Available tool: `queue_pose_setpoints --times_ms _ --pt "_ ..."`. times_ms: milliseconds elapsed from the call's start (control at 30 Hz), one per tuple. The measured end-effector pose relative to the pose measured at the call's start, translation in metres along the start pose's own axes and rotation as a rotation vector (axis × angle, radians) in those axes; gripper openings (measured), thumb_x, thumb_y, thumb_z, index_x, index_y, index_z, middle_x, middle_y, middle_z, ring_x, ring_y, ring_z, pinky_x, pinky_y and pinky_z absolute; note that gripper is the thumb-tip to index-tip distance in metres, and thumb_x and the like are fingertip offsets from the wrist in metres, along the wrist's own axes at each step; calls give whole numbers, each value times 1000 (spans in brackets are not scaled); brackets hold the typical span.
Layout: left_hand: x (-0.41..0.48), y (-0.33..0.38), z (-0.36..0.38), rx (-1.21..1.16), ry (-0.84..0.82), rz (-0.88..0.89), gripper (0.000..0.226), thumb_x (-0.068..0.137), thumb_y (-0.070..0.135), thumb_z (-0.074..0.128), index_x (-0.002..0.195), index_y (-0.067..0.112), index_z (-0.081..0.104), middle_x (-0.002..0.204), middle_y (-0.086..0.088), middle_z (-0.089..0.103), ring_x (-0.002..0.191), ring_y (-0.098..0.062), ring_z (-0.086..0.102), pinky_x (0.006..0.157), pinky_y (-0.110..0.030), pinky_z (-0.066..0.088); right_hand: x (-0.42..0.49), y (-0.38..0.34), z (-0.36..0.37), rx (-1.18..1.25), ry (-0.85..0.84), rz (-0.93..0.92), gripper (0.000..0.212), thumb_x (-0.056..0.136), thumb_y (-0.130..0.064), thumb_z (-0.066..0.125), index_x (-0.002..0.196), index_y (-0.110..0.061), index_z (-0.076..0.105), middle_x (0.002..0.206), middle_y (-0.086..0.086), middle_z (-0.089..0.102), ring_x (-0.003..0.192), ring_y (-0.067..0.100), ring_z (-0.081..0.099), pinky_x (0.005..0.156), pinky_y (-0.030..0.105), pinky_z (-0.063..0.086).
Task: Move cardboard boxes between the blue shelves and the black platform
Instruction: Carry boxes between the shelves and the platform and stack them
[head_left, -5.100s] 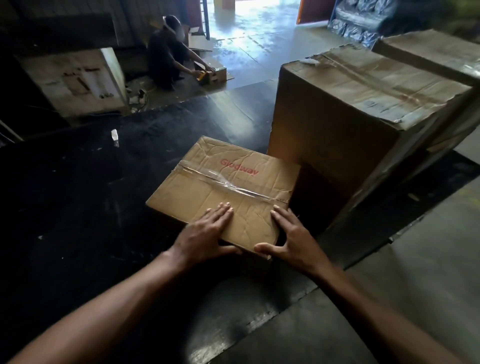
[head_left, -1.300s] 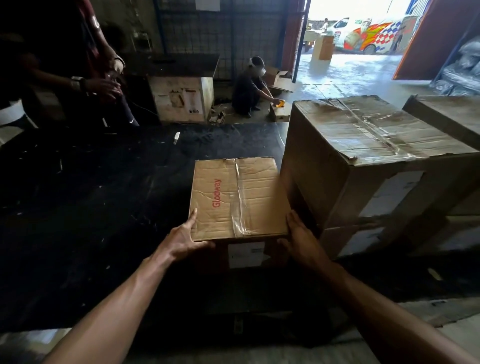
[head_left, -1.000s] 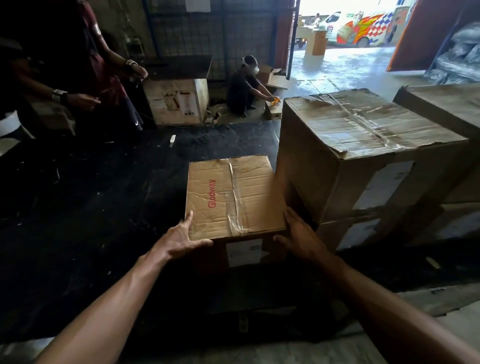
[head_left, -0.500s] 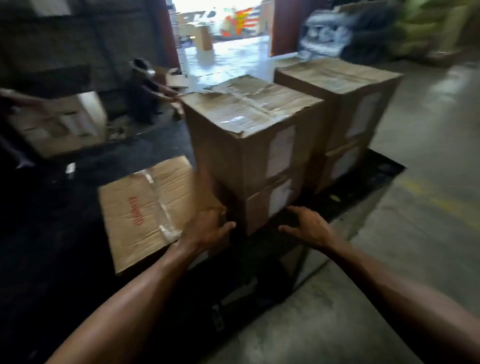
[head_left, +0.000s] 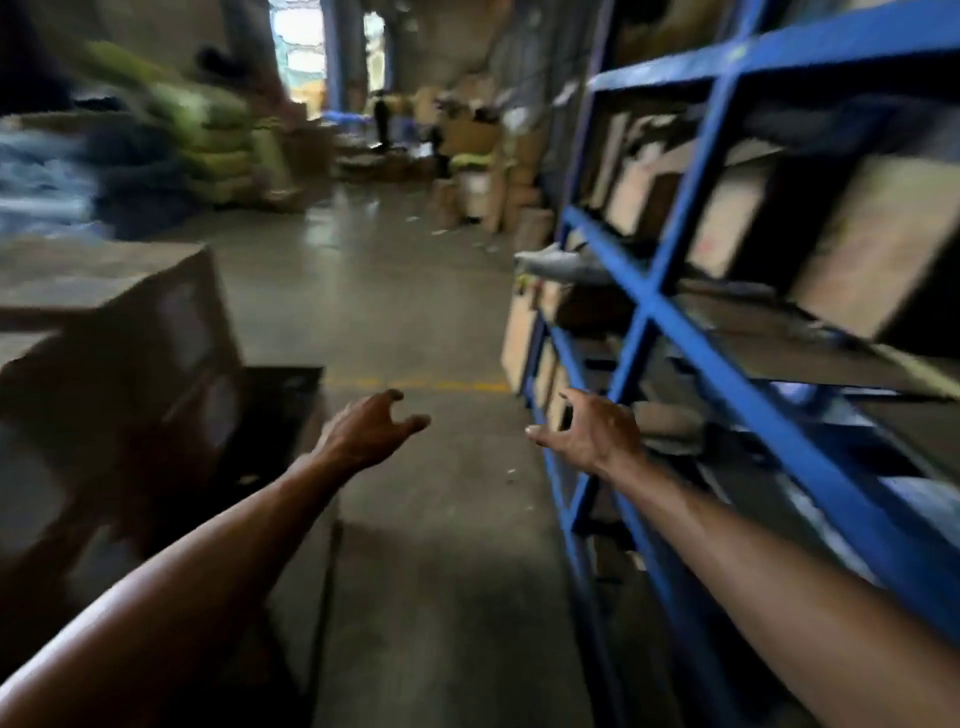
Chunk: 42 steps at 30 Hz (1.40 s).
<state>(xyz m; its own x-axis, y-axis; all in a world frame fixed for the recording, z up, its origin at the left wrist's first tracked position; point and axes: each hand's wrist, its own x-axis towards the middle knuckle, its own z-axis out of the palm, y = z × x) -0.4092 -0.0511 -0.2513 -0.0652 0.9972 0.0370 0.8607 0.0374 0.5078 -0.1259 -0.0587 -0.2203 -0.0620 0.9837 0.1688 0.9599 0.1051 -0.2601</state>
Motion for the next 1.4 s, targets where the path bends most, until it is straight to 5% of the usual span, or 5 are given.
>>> queue_pose_setpoints --times_ms 433,800,967,1133,1400 --pt "92 286 20 -128 -77 680 66 76 80 49 108 27 70 103 0 73 92 -20 69 80 -46 57 -45 190 -187 -110 358 550 74 76 -68 63 132 -21 51 126 6 62 109 29 60 87 40 51" --pt "175 395 60 -36 -40 695 52 92 57 55 122 15 60 113 -7 67 89 -16 58 66 -27 41 51 303 -222 149 473 651 85 86 -35 73 151 -6 28 153 15 37 138 31 37 107 37 33" --pt "240 451 80 -110 -63 705 31 92 57 56 91 27 64 102 -3 71 81 -14 59 70 -31 45 90 347 -231 151 491 666 85 85 -35 73 151 -7 29 153 14 37 138 30 38 107 36 33" --pt "287 497 112 -186 -113 692 63 87 62 60 134 20 57 127 -6 65 113 -26 62 88 -37 52 122 386 -239 232 526 678 85 84 -25 75 152 -7 26 153 16 34 139 31 35 109 40 33" --pt "354 565 159 -181 -198 845 36 94 46 57 118 19 64 116 -5 67 101 -23 63 91 -45 52 179 424 -232 185 550 746 84 87 -27 72 153 -9 24 155 13 33 141 29 34 110 37 32"
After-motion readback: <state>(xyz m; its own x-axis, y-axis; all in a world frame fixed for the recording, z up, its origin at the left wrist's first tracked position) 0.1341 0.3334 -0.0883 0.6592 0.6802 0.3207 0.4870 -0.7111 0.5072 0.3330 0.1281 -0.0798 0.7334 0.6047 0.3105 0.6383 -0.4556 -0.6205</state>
